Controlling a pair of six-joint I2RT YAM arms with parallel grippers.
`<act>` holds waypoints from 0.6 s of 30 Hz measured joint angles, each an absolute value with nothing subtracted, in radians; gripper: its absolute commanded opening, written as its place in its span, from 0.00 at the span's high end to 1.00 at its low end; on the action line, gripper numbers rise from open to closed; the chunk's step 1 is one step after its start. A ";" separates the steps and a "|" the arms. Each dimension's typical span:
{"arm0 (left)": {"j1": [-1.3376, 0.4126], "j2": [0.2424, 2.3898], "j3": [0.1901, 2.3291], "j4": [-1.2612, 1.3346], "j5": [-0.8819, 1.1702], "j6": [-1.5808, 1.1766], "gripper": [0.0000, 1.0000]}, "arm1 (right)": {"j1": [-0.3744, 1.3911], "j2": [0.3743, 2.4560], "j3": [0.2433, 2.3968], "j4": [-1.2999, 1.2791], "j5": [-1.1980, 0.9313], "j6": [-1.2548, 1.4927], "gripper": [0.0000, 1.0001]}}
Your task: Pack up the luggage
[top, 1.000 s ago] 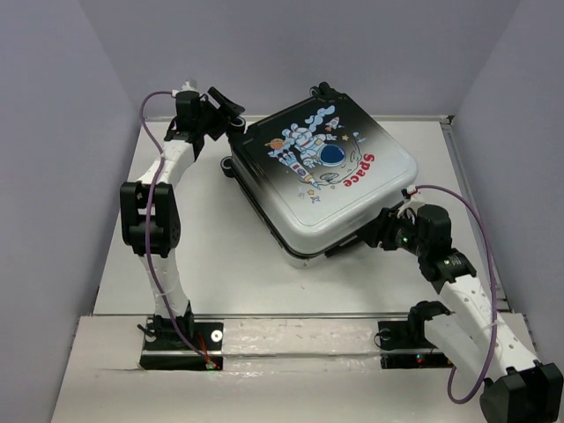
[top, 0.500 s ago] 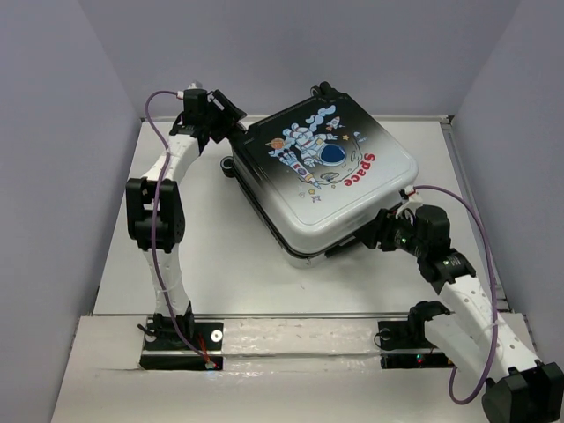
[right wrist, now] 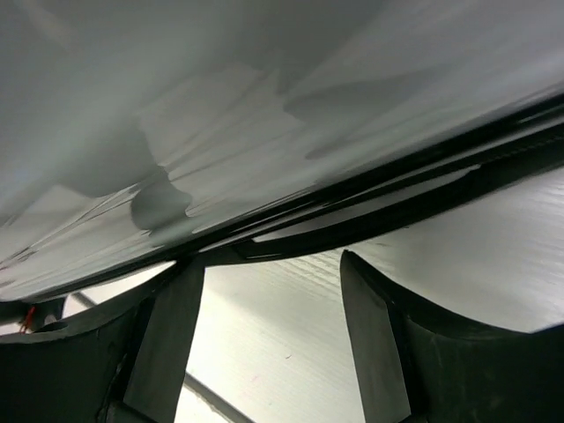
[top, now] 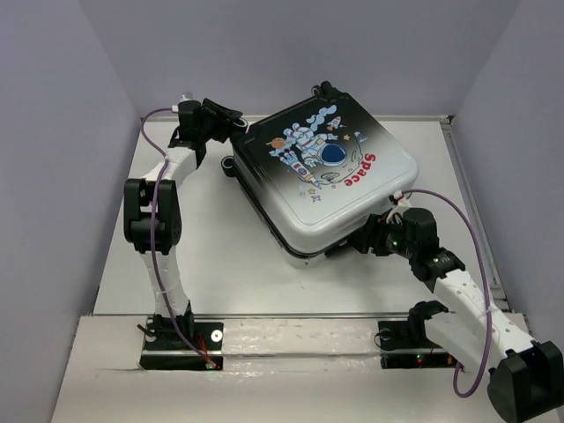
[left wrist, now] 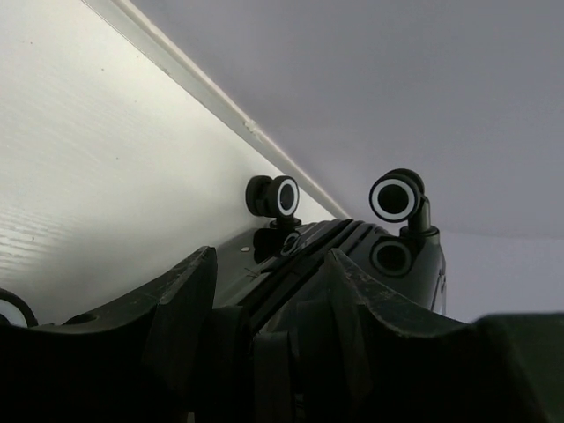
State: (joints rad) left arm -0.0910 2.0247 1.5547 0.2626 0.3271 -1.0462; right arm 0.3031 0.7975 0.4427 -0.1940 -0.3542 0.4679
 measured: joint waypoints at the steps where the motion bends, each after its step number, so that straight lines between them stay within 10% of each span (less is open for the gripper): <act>1: -0.090 2.015 1.526 0.301 0.324 -1.061 0.94 | 0.304 0.798 0.435 -0.195 -0.339 0.473 0.27; 6: -0.080 1.934 1.357 0.453 0.302 -1.117 0.94 | 0.304 0.852 0.427 -0.188 -0.282 0.497 0.33; 11: -0.026 1.814 1.197 0.494 0.298 -1.113 0.94 | 0.300 0.965 0.435 -0.119 -0.226 0.514 0.74; 18: 0.055 1.602 0.972 0.490 0.281 -1.074 0.94 | 0.286 1.143 0.592 -0.107 -0.214 0.439 0.76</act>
